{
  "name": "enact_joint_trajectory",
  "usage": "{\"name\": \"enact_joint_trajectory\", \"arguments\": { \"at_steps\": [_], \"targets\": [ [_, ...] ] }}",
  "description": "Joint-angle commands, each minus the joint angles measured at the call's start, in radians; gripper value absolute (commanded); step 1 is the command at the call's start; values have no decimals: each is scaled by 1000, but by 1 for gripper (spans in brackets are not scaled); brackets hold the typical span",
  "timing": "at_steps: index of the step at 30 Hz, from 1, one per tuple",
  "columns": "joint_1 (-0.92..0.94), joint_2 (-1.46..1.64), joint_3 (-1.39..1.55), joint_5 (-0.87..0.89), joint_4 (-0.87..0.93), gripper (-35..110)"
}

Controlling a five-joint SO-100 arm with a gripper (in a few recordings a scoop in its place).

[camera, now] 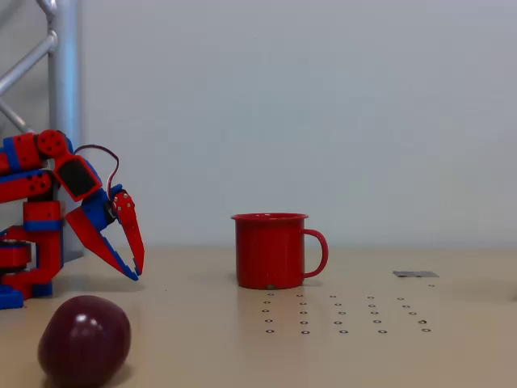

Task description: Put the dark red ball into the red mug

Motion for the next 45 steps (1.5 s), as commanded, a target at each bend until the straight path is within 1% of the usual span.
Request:
{"name": "enact_joint_trajectory", "arguments": {
  "at_steps": [1,14,17,22,24,27,30,32,35,40,43,45],
  "targets": [
    [-15,71,-9,-6,-2,0],
    [-18,71,-9,-9,-2,0],
    [-18,71,-6,-51,-11,0],
    [48,35,-52,-239,-60,-1],
    [77,-18,-121,-380,-63,-2],
    [140,-167,-265,-548,-80,-2],
    [219,-356,-430,-626,-118,-2],
    [275,-457,-518,-736,-138,-2],
    [357,-571,-591,-851,-210,-2],
    [528,-719,-657,-996,-351,-2],
    [621,-796,-710,-1088,-359,-2],
    [664,-862,-782,-1109,-348,-2]
  ]
}}
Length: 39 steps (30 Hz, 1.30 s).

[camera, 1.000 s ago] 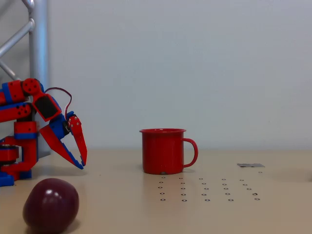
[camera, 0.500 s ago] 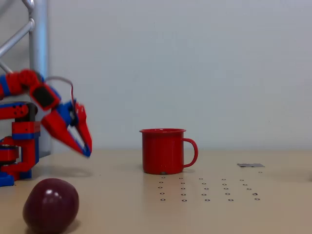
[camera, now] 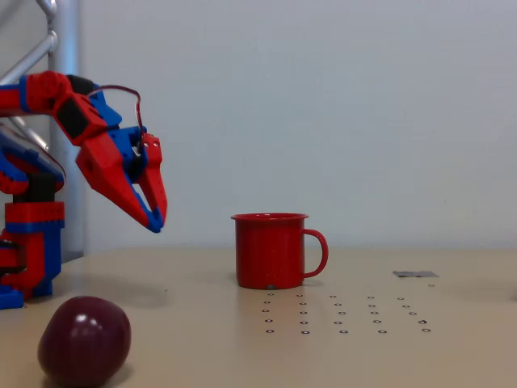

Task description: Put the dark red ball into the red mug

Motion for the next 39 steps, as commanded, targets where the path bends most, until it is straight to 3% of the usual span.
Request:
{"name": "enact_joint_trajectory", "arguments": {
  "at_steps": [1,13,19,24,39],
  "targets": [
    [44,-69,-181,-25,5,-2],
    [147,-255,-362,-48,-66,17],
    [227,-316,-310,-247,-74,32],
    [270,-347,-247,-146,-190,37],
    [551,-508,-227,-242,-571,40]
  ]
}}
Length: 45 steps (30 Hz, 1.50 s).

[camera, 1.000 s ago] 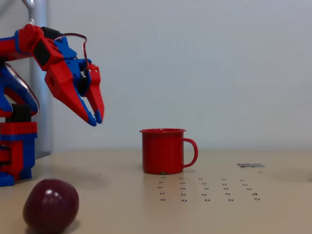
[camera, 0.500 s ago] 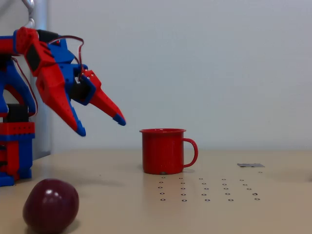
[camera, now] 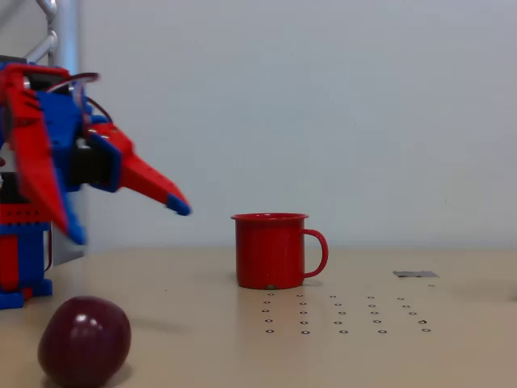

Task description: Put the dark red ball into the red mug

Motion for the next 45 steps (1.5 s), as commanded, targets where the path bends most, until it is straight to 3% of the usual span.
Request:
{"name": "enact_joint_trajectory", "arguments": {
  "at_steps": [1,12,45],
  "targets": [
    [49,9,-38,-29,-37,40],
    [183,-103,-18,-178,-37,41],
    [97,-359,-172,-78,-34,46]
  ]
}}
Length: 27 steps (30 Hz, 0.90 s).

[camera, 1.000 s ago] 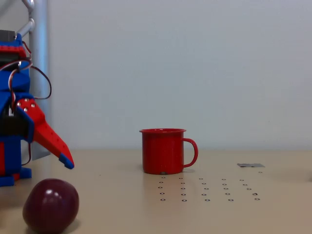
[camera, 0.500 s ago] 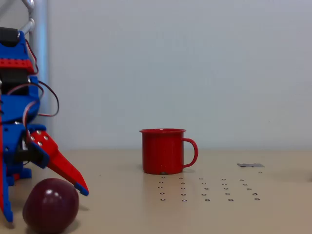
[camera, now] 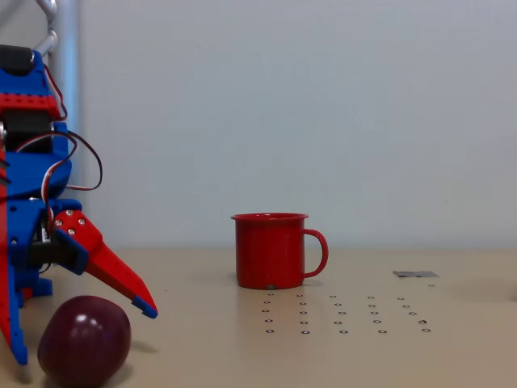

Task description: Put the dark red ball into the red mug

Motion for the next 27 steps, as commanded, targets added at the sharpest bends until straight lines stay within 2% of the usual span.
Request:
{"name": "enact_joint_trajectory", "arguments": {
  "at_steps": [1,27],
  "targets": [
    [6,23,-100,18,-23,46],
    [58,-54,-186,-21,-26,38]
  ]
}}
